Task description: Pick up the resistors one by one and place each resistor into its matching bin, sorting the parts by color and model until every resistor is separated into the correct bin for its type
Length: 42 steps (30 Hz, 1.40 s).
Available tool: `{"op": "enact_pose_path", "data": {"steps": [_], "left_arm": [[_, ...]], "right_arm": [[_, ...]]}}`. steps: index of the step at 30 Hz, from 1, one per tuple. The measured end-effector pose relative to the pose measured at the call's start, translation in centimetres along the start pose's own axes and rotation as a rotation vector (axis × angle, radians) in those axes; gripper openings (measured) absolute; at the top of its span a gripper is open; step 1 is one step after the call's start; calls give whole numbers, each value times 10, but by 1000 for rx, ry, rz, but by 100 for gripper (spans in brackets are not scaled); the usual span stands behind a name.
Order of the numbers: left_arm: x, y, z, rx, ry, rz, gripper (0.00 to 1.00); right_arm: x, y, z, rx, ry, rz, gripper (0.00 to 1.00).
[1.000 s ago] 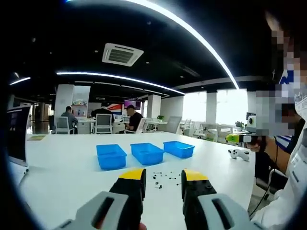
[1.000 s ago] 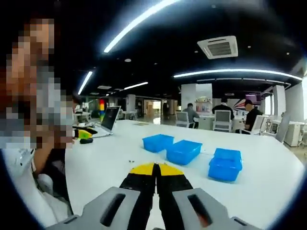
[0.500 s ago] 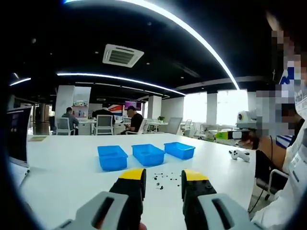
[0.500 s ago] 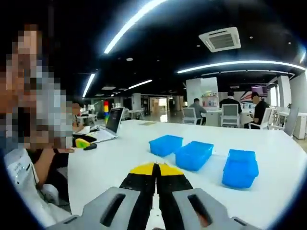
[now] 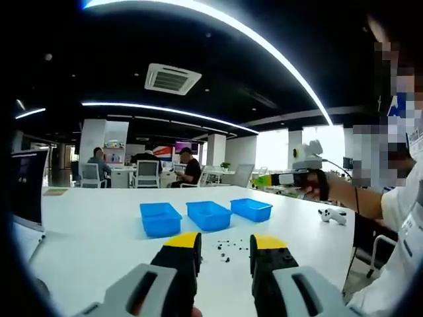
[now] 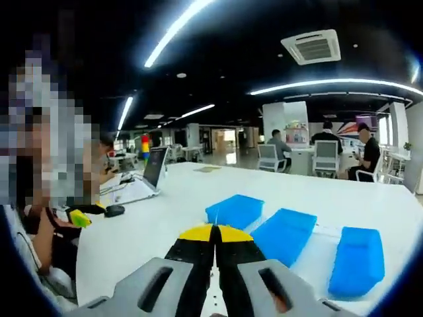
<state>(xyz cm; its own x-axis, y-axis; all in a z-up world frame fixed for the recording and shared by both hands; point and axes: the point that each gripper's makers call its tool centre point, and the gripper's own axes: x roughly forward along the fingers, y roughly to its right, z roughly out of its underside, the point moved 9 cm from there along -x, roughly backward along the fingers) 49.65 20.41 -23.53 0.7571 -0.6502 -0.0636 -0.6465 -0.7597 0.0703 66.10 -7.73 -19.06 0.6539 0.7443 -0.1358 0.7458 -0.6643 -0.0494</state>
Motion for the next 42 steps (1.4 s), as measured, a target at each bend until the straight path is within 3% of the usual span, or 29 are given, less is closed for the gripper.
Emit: {"op": "enact_pose_path", "data": {"steps": [7,12,19,25,32,35,36,38,42], "left_arm": [[-3,-1,-1,-3,10,-3,31],[-8,-3,-7,0,37,-16,31],[-10,-6,-5,-2,35,-25,31],[-10,-7,-4,-7,33,-25,31],[-10,-7,-4,-6,35,-28,31],[-10,-6,-5,-6,36,-27,31],[-10,-7,-5,-7,37,-27,31],[-10,-7,-5,-6,39,-26,31],[-9,-7,-5,-7,36,-24,31]], "right_arm": [[73,5,-2,0,-25,-26,3],[134,26,0,16,-49,11,3],[186,32,13,6,-98,42,3],[208,33,21,-54,-148,66,4],[221,34,27,-25,-157,101,5],[219,35,26,-11,-140,125,45],[218,35,24,1,-124,121,47],[209,36,18,-3,-104,135,33],[186,29,13,-3,-77,99,35]]}}
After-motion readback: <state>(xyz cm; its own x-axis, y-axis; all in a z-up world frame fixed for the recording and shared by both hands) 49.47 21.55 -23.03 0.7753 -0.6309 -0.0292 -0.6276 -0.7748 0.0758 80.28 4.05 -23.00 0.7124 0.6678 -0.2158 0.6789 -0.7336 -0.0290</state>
